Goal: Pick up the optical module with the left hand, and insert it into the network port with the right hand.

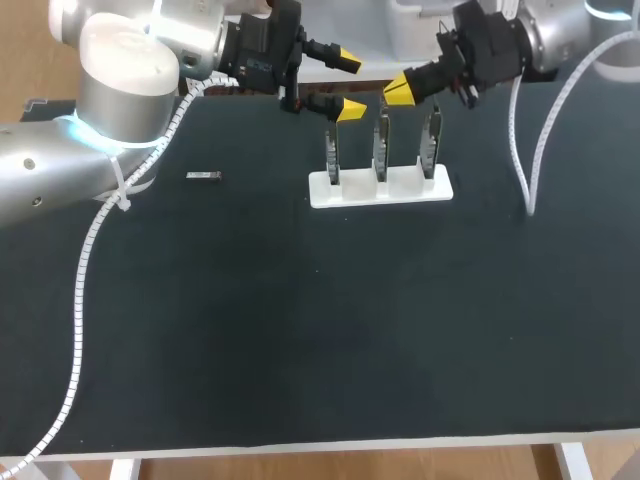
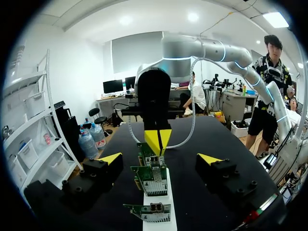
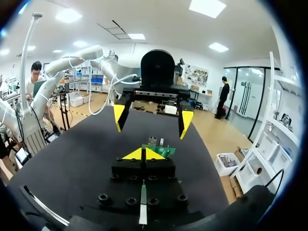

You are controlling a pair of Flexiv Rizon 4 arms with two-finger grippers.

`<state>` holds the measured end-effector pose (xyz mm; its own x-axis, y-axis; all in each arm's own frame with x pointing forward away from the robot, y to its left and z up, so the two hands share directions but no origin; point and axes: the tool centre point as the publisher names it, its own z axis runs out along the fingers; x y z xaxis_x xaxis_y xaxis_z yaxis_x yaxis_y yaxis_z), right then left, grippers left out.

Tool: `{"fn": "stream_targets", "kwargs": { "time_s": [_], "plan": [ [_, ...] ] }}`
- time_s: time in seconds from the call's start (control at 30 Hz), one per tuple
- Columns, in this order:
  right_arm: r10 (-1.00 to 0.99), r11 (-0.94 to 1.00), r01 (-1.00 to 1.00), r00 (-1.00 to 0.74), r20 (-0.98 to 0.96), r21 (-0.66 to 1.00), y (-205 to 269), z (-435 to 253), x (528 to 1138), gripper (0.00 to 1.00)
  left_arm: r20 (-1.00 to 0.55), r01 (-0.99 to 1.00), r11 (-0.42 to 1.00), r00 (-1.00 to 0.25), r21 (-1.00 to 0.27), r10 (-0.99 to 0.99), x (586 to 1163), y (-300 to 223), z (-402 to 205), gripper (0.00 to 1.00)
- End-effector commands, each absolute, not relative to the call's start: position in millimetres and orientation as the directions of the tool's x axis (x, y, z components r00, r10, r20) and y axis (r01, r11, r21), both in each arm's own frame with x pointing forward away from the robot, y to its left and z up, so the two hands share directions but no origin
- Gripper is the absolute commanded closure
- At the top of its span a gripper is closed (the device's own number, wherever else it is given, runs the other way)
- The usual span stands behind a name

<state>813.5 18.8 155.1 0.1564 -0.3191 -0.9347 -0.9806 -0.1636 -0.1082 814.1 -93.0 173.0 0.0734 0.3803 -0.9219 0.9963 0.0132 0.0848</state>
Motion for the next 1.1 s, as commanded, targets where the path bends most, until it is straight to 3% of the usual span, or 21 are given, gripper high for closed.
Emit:
{"fn": "stream_targets", "kwargs": {
  "time_s": [0.03,1.1],
  "plan": [
    [-0.317,-0.164,-0.981,0.148,-0.937,-0.099,17,151,815,1.00,-0.920,0.997,0.010,0.072,0.082,0.384,816,-94,174,0.00],
    [-0.328,-0.152,-0.987,0.097,-0.940,-0.048,16,132,814,1.00,-0.920,0.997,0.010,0.072,0.082,0.384,816,-94,174,0.00]
  ]
}}
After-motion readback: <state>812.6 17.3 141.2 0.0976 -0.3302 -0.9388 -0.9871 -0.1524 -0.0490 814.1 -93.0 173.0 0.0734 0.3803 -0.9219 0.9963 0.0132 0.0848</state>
